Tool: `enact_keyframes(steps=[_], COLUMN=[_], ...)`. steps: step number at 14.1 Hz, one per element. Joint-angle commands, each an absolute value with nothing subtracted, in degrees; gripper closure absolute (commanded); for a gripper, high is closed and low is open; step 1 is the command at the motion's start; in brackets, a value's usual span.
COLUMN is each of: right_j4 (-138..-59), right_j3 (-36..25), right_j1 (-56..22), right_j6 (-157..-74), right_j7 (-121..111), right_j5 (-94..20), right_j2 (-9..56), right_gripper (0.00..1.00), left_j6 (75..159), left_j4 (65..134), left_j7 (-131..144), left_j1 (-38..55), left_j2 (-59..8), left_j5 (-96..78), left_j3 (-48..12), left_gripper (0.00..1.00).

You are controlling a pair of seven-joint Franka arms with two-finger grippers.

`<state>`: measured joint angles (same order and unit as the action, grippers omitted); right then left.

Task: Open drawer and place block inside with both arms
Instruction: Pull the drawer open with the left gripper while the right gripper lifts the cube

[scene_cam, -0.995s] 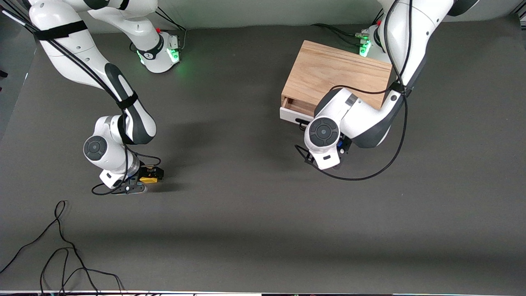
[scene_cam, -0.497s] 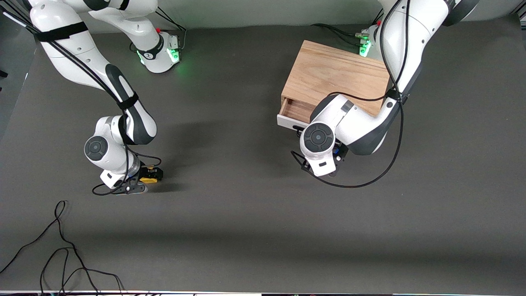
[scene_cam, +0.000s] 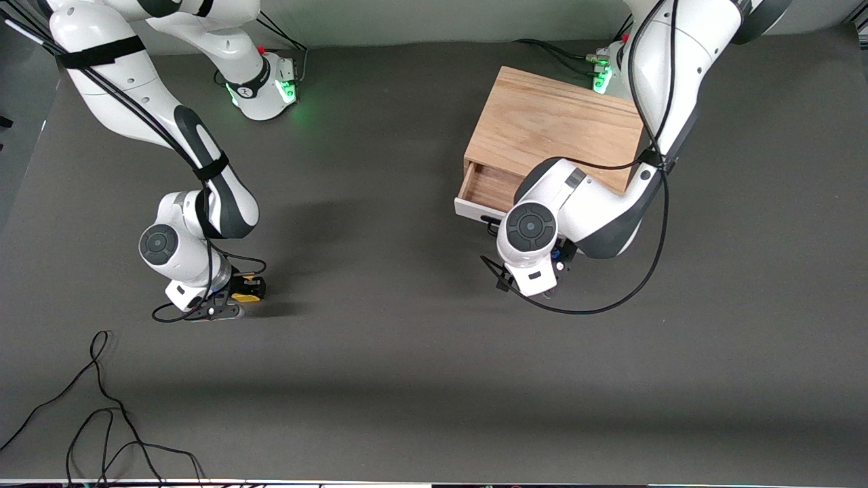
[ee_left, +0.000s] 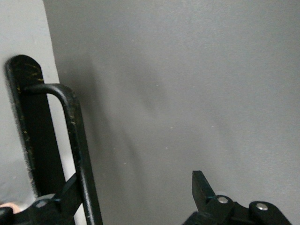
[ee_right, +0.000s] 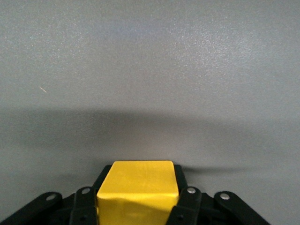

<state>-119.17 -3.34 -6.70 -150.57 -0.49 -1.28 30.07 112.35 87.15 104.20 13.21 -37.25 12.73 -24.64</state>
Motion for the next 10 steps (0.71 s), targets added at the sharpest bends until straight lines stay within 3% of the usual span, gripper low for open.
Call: enact_keyframes(steps=[1,7,10], right_j4=[-119.4,-119.0,-119.0], right_j3=[-3.6,-3.6,-3.5], right_j1=[-6.8,-6.9,-6.9], right_j6=[-151.1,-150.6,-150.4], right_j7=[-0.7,-0.3,-0.2], right_j5=[-0.7,-0.7,-0.7], right_j2=[30.0,30.0,29.8], right_gripper=[0.74,0.86,0.98], left_j6=[121.1,124.3,125.2], left_j4=[79.5,78.1,77.7], left_j7=[104.2,104.2,104.2], left_j1=[14.8,14.8,14.9], left_j2=[-43.2,-44.1,-44.1], left_j5=[16.0,17.1,17.8], left_j3=[-23.0,-22.9,-22.3], left_gripper=[0.00,0.00,0.00])
